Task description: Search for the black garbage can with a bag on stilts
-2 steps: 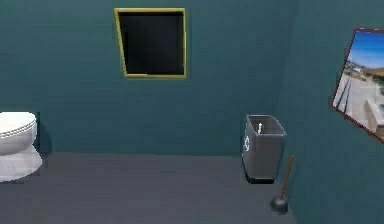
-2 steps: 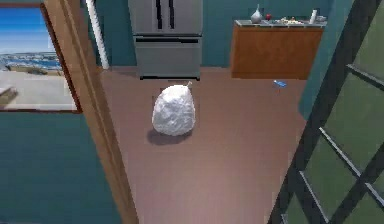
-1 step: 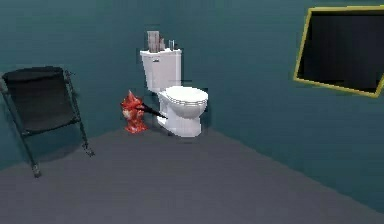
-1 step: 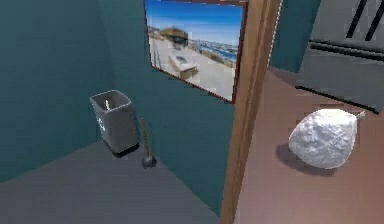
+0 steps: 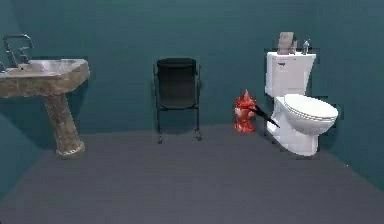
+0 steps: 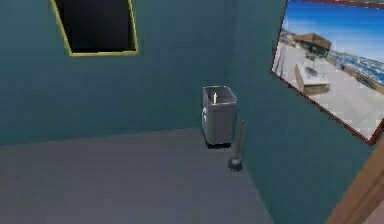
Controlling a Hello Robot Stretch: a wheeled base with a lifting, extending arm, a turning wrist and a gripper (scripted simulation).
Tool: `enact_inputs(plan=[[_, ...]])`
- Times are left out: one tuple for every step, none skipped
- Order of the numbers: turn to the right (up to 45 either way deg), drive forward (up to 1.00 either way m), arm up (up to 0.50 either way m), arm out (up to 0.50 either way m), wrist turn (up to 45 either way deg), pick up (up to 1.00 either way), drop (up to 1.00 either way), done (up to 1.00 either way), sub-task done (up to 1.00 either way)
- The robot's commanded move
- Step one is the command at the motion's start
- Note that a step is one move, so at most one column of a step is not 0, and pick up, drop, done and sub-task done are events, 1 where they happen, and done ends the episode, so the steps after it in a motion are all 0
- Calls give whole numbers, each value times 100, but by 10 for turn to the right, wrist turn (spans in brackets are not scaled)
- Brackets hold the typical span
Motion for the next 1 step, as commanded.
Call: enact_inputs(plan=[[0,100,0,0,0,0,0,0,0]])
